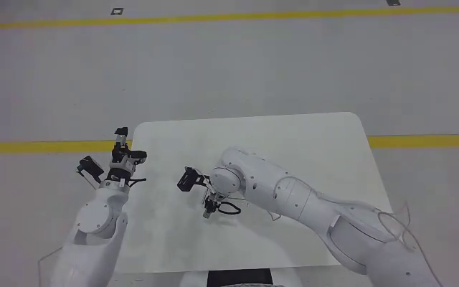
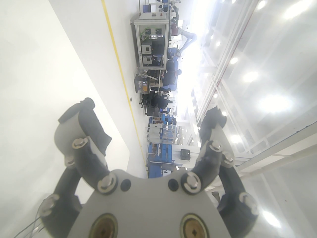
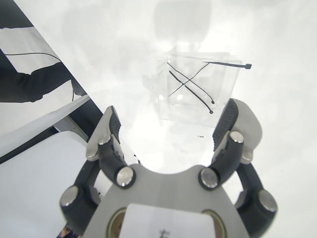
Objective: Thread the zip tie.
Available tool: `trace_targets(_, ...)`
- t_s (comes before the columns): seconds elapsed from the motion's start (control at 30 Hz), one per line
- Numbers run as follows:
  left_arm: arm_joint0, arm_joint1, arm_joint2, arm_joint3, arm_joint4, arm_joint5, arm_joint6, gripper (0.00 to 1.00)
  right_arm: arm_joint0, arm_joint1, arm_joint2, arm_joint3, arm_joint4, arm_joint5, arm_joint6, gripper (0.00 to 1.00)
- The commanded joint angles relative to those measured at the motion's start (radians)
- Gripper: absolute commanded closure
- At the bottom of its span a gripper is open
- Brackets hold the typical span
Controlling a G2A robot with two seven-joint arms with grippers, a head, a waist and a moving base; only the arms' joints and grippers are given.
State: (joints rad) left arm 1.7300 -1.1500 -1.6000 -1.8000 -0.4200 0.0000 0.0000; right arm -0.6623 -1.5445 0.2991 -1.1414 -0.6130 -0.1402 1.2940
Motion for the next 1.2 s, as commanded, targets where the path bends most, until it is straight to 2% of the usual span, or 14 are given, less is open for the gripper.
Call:
trace_targets(0.0, 0.000, 0.000, 0.000, 0.000, 0.000, 0.000, 0.000, 0.00, 0.001, -0.006, 0.000, 0.015, 0.001, 0.000, -0.003, 0.00)
trace_targets(0.1, 0.000, 0.000, 0.000, 0.000, 0.000, 0.000, 0.000, 0.00, 0.001, -0.014, 0.001, 0.037, 0.002, -0.003, -0.010, 0.15)
trace_targets(0.2, 0.000, 0.000, 0.000, 0.000, 0.000, 0.000, 0.000, 0.00, 0.000, -0.022, 0.002, 0.053, 0.000, -0.006, -0.016, 0.25)
trace_targets(0.27, 0.000, 0.000, 0.000, 0.000, 0.000, 0.000, 0.000, 0.00, -0.002, -0.025, 0.003, 0.063, -0.003, -0.003, -0.017, 0.36)
trace_targets(0.4, 0.000, 0.000, 0.000, 0.000, 0.000, 0.000, 0.000, 0.00, -0.004, -0.033, 0.005, 0.082, -0.017, 0.019, -0.019, 0.46)
trace_targets(0.63, 0.000, 0.000, 0.000, 0.000, 0.000, 0.000, 0.000, 0.00, -0.002, -0.044, 0.005, 0.099, -0.054, 0.032, -0.020, 0.50)
trace_targets(0.7, 0.000, 0.000, 0.000, 0.000, 0.000, 0.000, 0.000, 0.00, 0.000, -0.047, 0.001, 0.104, -0.074, 0.045, -0.019, 0.45)
trace_targets(0.77, 0.000, 0.000, 0.000, 0.000, 0.000, 0.000, 0.000, 0.00, -0.001, -0.052, -0.002, 0.107, -0.092, 0.060, -0.020, 0.35)
trace_targets(0.87, 0.000, 0.000, 0.000, 0.000, 0.000, 0.000, 0.000, 0.00, -0.002, -0.059, -0.002, 0.117, -0.108, 0.070, -0.024, 0.34)
trace_targets(1.03, 0.000, 0.000, 0.000, 0.000, 0.000, 0.000, 0.000, 0.00, -0.001, -0.069, 0.002, 0.134, -0.122, 0.069, -0.030, 0.40)
trace_targets(1.17, 0.000, 0.000, 0.000, 0.000, 0.000, 0.000, 0.000, 0.00, 0.001, -0.077, 0.009, 0.136, -0.128, 0.060, -0.038, 0.53)
